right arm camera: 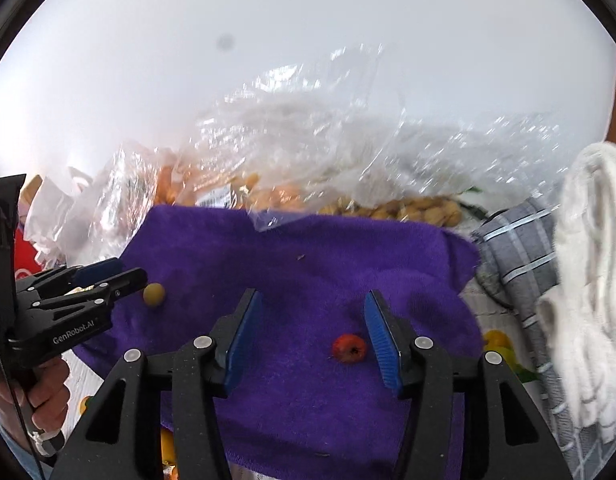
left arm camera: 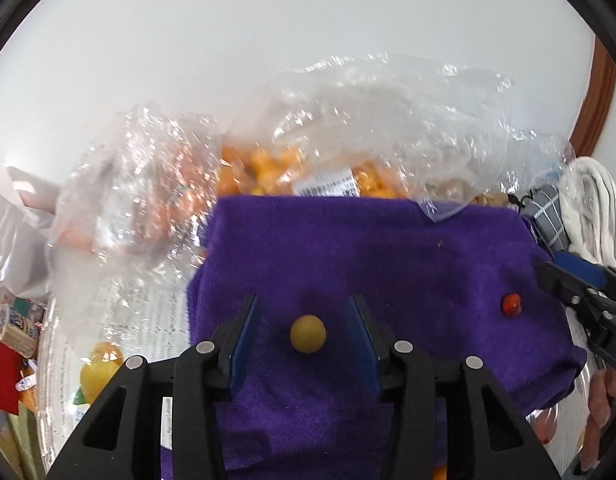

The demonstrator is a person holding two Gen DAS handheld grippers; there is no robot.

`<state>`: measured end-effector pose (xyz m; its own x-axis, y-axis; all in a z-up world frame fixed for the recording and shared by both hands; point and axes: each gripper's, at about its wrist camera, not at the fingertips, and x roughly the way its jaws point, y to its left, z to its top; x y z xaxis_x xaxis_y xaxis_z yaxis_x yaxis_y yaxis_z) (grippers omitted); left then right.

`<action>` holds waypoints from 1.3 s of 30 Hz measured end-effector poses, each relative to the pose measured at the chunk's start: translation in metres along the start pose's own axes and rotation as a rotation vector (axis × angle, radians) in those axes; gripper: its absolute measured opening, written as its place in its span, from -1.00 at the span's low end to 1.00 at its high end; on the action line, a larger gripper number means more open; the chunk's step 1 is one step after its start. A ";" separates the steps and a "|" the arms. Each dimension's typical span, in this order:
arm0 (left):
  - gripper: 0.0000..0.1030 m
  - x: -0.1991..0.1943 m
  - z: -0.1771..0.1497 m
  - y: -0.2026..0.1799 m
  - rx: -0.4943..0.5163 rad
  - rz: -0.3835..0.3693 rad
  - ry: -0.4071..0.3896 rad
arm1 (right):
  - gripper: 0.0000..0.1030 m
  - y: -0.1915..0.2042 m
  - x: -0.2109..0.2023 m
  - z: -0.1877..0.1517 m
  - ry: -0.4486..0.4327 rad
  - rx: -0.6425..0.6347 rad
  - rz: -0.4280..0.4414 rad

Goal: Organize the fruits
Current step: 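Lift both open tools back toward the orange pile, then grasp a large orange with the right tool while the left tool grasps another orange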

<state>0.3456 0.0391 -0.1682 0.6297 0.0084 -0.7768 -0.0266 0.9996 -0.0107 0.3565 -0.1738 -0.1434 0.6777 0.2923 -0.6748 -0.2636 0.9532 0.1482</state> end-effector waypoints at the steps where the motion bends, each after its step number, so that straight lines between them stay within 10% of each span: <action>1: -0.18 -0.003 0.001 0.001 0.003 0.007 -0.004 | 0.04 0.001 -0.006 0.001 -0.020 -0.008 -0.024; 14: -0.18 -0.080 0.000 0.004 -0.062 -0.006 -0.142 | 0.04 0.010 -0.069 -0.065 0.019 -0.054 -0.077; 23: -0.18 -0.096 -0.096 0.050 -0.137 -0.038 -0.064 | 0.01 0.044 -0.105 -0.124 0.006 -0.077 0.028; 39: -0.15 -0.078 -0.159 0.072 -0.145 -0.077 -0.055 | 0.01 0.075 -0.036 -0.144 0.153 -0.145 0.056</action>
<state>0.1712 0.1062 -0.2085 0.6759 -0.0629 -0.7343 -0.0853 0.9830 -0.1628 0.2138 -0.1242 -0.2120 0.5496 0.3189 -0.7721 -0.4017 0.9113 0.0904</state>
